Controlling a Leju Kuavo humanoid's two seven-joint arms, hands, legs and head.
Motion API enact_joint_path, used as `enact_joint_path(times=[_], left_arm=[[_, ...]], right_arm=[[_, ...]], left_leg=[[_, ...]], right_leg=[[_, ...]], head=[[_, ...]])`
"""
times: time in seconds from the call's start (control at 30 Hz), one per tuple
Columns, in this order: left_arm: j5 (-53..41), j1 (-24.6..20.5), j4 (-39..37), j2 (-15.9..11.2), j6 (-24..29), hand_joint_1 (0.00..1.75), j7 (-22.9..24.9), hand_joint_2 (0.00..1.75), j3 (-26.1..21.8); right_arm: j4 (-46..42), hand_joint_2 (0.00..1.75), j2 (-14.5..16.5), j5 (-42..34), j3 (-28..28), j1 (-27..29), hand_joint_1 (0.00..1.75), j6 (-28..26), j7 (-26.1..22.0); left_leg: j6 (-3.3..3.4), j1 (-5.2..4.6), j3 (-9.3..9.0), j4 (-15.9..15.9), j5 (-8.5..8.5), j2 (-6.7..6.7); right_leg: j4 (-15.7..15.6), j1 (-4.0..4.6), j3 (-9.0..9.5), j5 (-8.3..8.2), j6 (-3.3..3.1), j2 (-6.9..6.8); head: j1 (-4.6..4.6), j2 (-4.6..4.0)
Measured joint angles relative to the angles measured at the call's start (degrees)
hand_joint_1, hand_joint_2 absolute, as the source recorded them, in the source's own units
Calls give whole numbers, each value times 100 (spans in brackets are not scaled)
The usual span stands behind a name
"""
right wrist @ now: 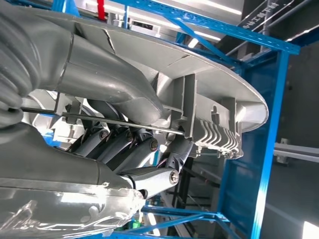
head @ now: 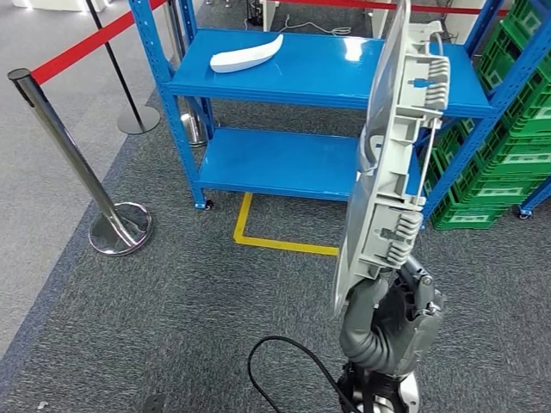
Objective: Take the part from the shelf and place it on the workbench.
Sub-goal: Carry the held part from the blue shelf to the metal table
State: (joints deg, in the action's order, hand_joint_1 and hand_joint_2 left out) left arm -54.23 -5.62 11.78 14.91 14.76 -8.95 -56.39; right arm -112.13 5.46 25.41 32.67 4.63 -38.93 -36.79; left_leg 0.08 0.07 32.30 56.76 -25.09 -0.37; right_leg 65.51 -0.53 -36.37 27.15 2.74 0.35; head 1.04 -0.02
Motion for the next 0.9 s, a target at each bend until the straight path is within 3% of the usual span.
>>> enact_joint_path(times=[0.07, 0.17, 0.23, 0.33, 0.37, 0.4, 0.43, 0.47, 0.53, 0.6, 0.67, 0.73, 0.77, 0.83, 0.87, 0.9], left_arm=[[-68, -2, 0, 0, 48, 0, 48, 175, 50], [-110, -2, 0, -1, 119, 0, 88, 175, 100], [-111, -4, 0, -2, 142, 0, 91, 175, 139], [-111, -1, 0, -5, 159, 0, 91, 175, 160], [-111, 2, 0, -6, 159, 0, 90, 175, 161], [-111, 4, 0, -7, 159, 0, 90, 175, 162], [-111, 5, 0, -7, 159, 0, 89, 175, 162], [-111, 4, 0, -8, 159, 0, 88, 175, 163], [-111, -5, 0, -5, 159, 0, 85, 175, 164], [-111, -15, 0, 1, 159, 0, 80, 175, 167], [-112, -11, 0, 2, 161, 0, 73, 175, 168], [-115, -3, 0, 2, 167, 0, 71, 175, 168], [-117, -4, 0, 2, 169, 0, 71, 175, 168], [-118, -4, 0, 2, 173, 0, 71, 175, 168], [-118, 0, 0, 1, 173, 0, 71, 175, 168], [-118, 4, 0, -1, 174, 0, 71, 175, 168]], right_arm=[[-12, 175, 5, 73, 3, 2, 175, -2, -9], [-33, 175, 35, 188, -6, 40, 175, -2, -39], [-55, 175, 76, 245, -38, 59, 175, -2, -83], [-86, 175, 128, 297, -103, 81, 175, -2, -145], [-89, 175, 141, 310, -127, 95, 175, -2, -160], [-90, 175, 154, 321, -152, 112, 175, -2, -169], [-90, 175, 167, 330, -179, 127, 175, -2, -175], [-90, 175, 178, 336, -203, 140, 175, -2, -178], [-92, 175, 198, 346, -238, 152, 175, -2, -182], [-95, 175, 209, 355, -252, 154, 175, -2, -191], [-96, 175, 215, 356, -261, 155, 175, -2, -199], [-97, 175, 217, 355, -269, 157, 175, -2, -204], [-98, 175, 217, 355, -272, 157, 175, -2, -208], [-98, 175, 219, 353, -280, 159, 175, -3, -216], [-98, 175, 219, 352, -285, 163, 175, -4, -219], [-97, 175, 219, 351, -290, 168, 175, -4, -220]], left_leg=[[-47, -20, 17, 19, 3, -4], [-141, -17, 46, 13, 25, -3], [-207, -6, 119, 166, -106, 0], [-280, 8, 577, 1148, -628, 2], [-291, 11, 727, 1464, -734, 2], [-295, 12, 798, 1612, -736, 2], [-295, 15, 761, 1543, -630, 3], [-291, 20, 621, 1275, -448, 3], [-280, 34, 226, 515, -117, 1], [-226, 37, 34, 94, -25, -11], [-139, 28, 46, 44, -22, -21], [-72, 36, 49, 22, 6, -19], [-42, 43, 49, 12, 18, -17], [-11, 38, 53, 12, 23, -11], [-4, 33, 55, 13, 22, -8], [-3, 29, 54, 14, 22, -6]], right_leg=[[-558, 9, 287, -150, -34, 8], [-650, 23, 301, -168, -103, 26], [-669, 2, 296, -194, -165, 21], [-678, -13, 273, -212, -219, 10], [-678, -13, 264, -216, -224, 9], [-678, -13, 258, -219, -226, 10], [-678, -14, 257, -223, -224, 12], [-677, -16, 258, -226, -217, 16], [-662, -2, 251, -230, -178, 29], [-651, 27, 219, -244, -114, 36], [-670, 27, 201, -270, -48, 37], [-564, 12, 143, -180, 9, 26], [-352, 9, 48, -41, 30, 20], [369, 7, -272, 333, 55, 10], [722, 7, -427, 466, 58, 10], [914, 7, -510, 499, 55, 10]], head=[[-4, 0], [-10, 1], [-25, 1], [-54, 0], [-54, 1], [-55, 1], [-55, 2], [-54, 1], [-61, 1], [-59, 1], [-49, 0], [-31, 0], [-16, 1], [15, 2], [18, 2], [20, 2]])
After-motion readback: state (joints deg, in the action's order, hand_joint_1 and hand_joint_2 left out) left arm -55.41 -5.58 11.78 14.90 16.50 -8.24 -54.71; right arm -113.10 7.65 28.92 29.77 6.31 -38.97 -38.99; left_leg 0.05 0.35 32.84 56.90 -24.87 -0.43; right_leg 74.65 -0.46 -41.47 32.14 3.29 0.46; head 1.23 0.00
